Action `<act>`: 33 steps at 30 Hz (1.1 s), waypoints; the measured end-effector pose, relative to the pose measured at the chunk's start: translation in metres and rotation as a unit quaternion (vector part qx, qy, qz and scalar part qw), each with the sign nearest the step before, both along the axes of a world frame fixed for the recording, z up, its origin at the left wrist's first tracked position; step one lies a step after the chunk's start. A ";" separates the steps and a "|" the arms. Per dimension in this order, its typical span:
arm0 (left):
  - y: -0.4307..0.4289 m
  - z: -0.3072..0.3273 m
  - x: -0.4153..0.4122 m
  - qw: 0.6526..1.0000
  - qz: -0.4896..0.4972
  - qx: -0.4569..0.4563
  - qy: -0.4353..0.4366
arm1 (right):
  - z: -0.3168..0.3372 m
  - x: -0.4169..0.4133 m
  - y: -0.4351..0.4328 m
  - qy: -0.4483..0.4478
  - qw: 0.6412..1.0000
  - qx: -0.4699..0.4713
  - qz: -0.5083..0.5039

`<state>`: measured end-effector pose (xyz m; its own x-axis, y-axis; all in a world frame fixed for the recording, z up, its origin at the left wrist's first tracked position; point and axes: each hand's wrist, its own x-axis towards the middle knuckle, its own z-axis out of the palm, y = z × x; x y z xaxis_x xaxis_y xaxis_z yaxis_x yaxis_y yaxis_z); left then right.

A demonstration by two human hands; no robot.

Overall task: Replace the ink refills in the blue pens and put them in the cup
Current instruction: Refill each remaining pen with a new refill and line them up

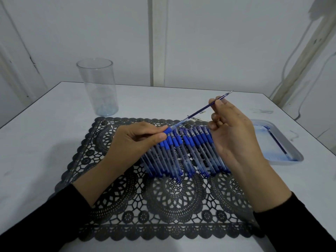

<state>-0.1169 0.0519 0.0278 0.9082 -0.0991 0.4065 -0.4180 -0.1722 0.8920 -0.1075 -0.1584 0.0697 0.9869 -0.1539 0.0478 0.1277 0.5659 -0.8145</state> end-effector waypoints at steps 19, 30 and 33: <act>0.001 -0.003 0.002 0.999 0.014 0.001 -0.040 | -0.001 -0.002 -0.002 -0.026 0.998 -0.054 -0.033; 0.002 -0.003 0.004 0.999 0.026 0.004 -0.044 | -0.013 -0.013 0.017 -0.116 0.972 -0.200 0.032; 0.002 -0.004 0.004 0.999 0.027 0.015 -0.044 | -0.014 -0.012 0.016 -0.120 0.970 -0.210 0.031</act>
<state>-0.1127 0.0544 0.0238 0.8738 -0.0645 0.4820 -0.4834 -0.2234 0.8464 -0.1198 -0.1427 0.0554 0.9463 -0.0109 0.3231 0.3185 0.2030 -0.9259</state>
